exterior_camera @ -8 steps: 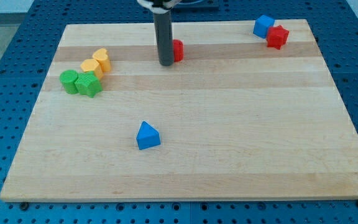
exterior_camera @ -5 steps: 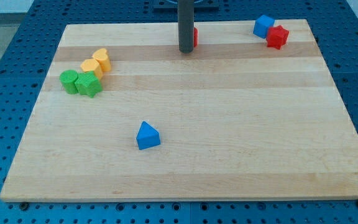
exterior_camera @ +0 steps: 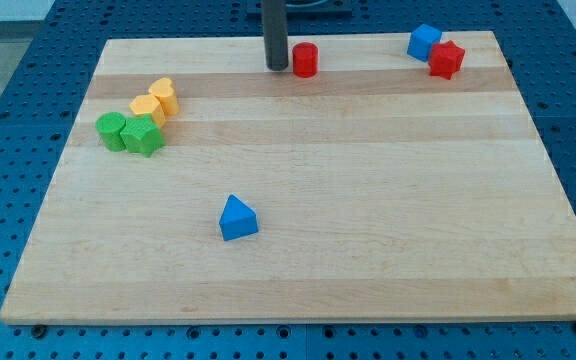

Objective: Push the red circle into the red star and blue cube

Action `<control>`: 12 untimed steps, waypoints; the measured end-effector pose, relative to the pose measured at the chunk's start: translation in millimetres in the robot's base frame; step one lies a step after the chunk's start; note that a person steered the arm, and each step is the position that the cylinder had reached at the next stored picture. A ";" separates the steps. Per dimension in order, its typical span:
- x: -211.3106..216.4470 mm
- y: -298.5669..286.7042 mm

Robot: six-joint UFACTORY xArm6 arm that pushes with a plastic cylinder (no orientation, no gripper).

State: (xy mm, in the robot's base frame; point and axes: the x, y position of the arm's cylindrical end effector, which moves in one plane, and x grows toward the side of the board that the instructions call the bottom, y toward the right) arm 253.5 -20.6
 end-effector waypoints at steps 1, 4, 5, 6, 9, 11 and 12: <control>0.0 37.2; 0.0 97.3; 0.0 116.8; 0.0 141.0; 0.0 162.6; 26.2 79.7; 55.6 38.8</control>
State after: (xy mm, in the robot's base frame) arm 309.1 18.2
